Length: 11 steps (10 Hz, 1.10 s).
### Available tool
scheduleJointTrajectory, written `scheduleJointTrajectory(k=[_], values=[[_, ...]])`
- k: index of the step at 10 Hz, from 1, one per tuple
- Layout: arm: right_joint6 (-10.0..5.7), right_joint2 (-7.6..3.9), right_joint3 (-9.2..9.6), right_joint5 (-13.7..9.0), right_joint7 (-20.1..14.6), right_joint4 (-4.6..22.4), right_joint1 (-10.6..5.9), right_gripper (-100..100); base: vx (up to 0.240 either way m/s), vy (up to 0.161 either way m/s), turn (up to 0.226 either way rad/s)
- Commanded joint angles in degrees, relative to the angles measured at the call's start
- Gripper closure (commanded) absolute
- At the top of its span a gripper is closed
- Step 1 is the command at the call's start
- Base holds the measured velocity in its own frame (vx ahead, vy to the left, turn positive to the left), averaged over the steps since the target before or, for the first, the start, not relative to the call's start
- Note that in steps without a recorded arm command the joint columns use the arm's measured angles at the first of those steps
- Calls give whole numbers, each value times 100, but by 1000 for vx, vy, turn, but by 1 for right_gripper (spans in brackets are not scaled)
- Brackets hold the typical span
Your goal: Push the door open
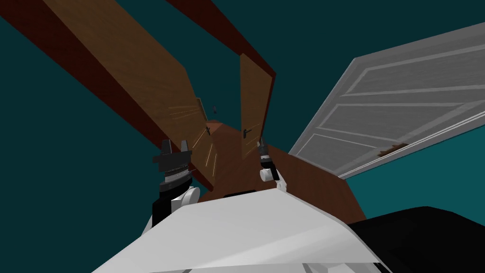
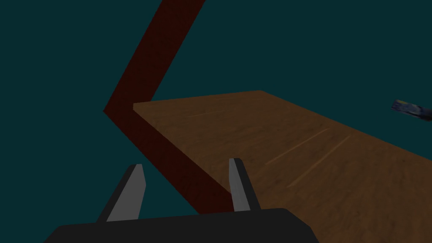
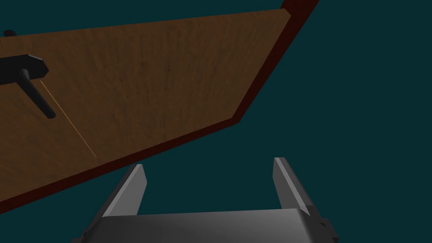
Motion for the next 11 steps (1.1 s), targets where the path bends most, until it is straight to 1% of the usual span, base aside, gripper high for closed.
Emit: scheduleJointTrajectory(k=[1, 2, 3, 4, 5, 6, 7, 9, 10, 11], values=[[8, -21, 20, -60, 58, 166, -83, -100, 63, -110, 86], [22, -29, 32, -95, 94, 254, -133, -100, 60, -116, 93], [48, -45, 58, -164, 165, 432, -232, -100, 104, -144, 176], [62, -50, 71, -199, 202, 522, -283, -100, 98, -155, 132], [89, -56, 98, -271, 275, 705, -386, -100, 105, -161, 138], [103, -60, 111, -306, 312, 796, -437, -100, 73, -158, 140], [130, -66, 137, -377, 385, 979, -540, -100, 83, -158, 168], [157, -70, 164, -449, 458, 1161, -642, -100, 109, -155, 123], [185, -67, 190, -520, 532, 1344, -745, -100, 109, -182, 142], [198, -66, 203, -556, 568, 1435, -796, -100, 76, -161, 136]])
